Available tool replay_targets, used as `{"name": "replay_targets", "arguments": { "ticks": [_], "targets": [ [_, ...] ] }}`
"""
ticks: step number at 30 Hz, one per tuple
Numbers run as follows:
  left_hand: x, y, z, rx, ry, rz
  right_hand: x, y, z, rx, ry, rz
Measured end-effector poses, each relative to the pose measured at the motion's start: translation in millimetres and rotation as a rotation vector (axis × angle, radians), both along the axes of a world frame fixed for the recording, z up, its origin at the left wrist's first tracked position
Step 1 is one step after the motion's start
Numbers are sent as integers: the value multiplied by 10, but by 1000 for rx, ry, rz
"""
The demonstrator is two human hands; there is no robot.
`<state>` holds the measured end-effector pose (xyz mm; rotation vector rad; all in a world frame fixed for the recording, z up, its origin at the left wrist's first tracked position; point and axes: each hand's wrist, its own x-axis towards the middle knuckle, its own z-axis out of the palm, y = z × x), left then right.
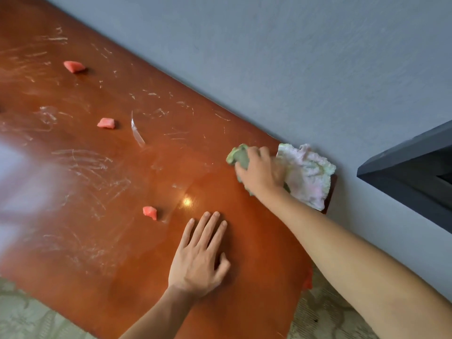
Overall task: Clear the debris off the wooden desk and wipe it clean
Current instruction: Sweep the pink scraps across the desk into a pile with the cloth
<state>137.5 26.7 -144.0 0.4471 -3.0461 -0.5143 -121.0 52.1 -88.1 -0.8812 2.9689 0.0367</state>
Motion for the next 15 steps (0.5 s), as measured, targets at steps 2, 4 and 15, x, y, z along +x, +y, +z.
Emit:
{"name": "replay_targets", "arguments": {
  "ticks": [2, 4, 15],
  "targets": [
    [11, -13, -23, -5, 16, 0, -288, -200, 32, -8, -37, -208],
    [1, -31, -36, -14, 20, 1, -462, -373, 43, -57, -69, -248],
    [-14, 0, -11, -6, 9, 5, -24, 78, 12, -19, -80, 297]
  ]
}}
